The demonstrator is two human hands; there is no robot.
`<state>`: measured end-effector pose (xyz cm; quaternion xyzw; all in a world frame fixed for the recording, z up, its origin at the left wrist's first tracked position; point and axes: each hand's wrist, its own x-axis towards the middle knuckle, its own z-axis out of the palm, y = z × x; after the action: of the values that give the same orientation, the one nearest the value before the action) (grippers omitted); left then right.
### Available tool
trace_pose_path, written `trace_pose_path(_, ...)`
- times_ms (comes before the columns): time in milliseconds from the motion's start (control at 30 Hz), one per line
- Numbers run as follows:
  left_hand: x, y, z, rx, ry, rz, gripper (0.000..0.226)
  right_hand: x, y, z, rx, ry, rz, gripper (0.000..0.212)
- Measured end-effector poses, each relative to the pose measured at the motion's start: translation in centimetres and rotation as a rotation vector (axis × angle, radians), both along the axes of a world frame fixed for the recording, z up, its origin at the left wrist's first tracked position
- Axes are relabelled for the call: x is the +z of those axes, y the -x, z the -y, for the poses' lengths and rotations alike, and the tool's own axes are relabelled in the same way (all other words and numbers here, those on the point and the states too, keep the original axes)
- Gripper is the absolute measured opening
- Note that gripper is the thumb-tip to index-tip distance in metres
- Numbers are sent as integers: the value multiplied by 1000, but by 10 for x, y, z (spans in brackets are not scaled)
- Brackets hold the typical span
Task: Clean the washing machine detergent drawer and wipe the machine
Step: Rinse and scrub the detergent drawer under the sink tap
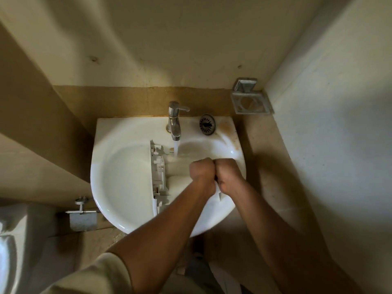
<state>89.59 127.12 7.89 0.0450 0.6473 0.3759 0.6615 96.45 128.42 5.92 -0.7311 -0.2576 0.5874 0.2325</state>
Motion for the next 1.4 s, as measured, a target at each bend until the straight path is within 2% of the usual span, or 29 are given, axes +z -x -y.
trace_pose_path(67, -3, 12, -2, -54, -38, -170, 26, 3, 4, -6, 243, -57, 100, 25)
trace_pose_path(133, -8, 27, -5, -111, -71, -324, 23, -1, 3, -12, 391, -110, 177, 28)
trace_pose_path(233, 0, 39, -2, -390, -230, -604, 39, -8, -17, -12, 531, -287, 537, 27)
trace_pose_path(267, 3, 42, 0, -461, -313, -726, 45, -7, -24, -8, 529, -293, 592, 21)
trace_pose_path(333, 8, 53, 6, -511, -489, -945, 43, -12, -31, 0, 487, -188, 448, 20)
trace_pose_path(400, 3, 66, 15, -478, -640, -1146, 22, -19, -31, 6, 437, 17, 158, 24)
trace_pose_path(433, -3, 73, 20, -452, -670, -1248, 16, -25, -32, 8, 374, 104, 14, 31)
trace_pose_path(500, -16, 87, 31, -417, -572, -1370, 33, -41, -32, 8, 216, 185, -186, 55)
trace_pose_path(567, -24, 100, 38, -402, -335, -1299, 43, -49, -33, 5, 144, 161, -291, 65)
trace_pose_path(633, -26, 119, 38, -376, -109, -1053, 34, -31, -26, 5, 171, 151, -283, 63)
trace_pose_path(667, -25, 128, 37, -336, -64, -953, 30, -20, -23, 3, 206, 123, -259, 59)
trace_pose_path(700, -28, 139, 36, -279, -62, -872, 26, -10, -21, -1, 259, 79, -218, 55)
trace_pose_path(800, -34, 148, 40, -416, 62, -686, 12, 31, -12, -13, 422, -75, -7, 59)
trace_pose_path(833, -42, 147, 43, -366, 99, -592, 13, 46, -8, -15, 453, -111, 67, 53)
trace_pose_path(867, -45, 143, 45, -238, 101, -451, 14, 58, -4, -16, 475, -151, 133, 45)
trace_pose_path(933, -51, 131, 55, -225, 50, -320, 14, 80, 2, -17, 529, -219, 252, 29)
trace_pose_path(1067, -49, 108, 62, -252, -35, -87, 22, 105, 10, -13, 609, -284, 486, 34)
trace_pose_path(1133, -48, 104, 53, -224, -69, -33, 25, 112, 11, -10, 606, -295, 555, 40)
trace_pose_path(1333, -51, 109, 26, -195, -150, 71, 24, 115, 15, 5, 586, -345, 635, 37)
trace_pose_path(1400, -55, 111, 20, -150, -162, 78, 17, 115, 16, 8, 619, -360, 623, 34)
